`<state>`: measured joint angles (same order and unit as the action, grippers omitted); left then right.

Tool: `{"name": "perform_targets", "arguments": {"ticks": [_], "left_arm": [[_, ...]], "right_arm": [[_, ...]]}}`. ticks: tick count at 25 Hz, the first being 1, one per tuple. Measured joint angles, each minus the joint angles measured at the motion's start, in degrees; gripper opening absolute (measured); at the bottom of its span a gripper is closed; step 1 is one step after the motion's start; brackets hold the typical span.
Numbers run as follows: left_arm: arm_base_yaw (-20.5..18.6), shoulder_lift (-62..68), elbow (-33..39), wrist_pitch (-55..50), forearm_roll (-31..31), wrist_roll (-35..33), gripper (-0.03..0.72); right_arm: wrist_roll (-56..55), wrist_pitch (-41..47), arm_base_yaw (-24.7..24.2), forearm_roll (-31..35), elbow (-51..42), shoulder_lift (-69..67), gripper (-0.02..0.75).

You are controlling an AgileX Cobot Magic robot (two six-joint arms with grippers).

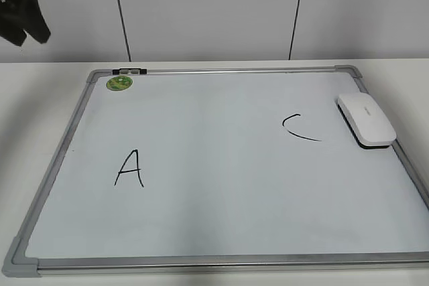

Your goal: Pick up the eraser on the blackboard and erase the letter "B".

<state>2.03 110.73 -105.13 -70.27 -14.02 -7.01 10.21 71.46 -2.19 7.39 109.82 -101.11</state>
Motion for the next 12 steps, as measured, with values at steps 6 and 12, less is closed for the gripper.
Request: {"name": "perform_targets", "arguments": {"ticks": [6, 12], "left_arm": [[2.91, -13.12, 3.20, -0.42, 0.11, 0.98, 0.356], [4.57, -26.77, 12.79, -1.14, 0.11, 1.86, 0.356]], "right_arm": [[0.00, 0.09, 0.00, 0.43, -11.25, 9.11, 0.594], [0.00, 0.09, 0.00, 0.43, -22.25, 19.62, 0.594]]}}
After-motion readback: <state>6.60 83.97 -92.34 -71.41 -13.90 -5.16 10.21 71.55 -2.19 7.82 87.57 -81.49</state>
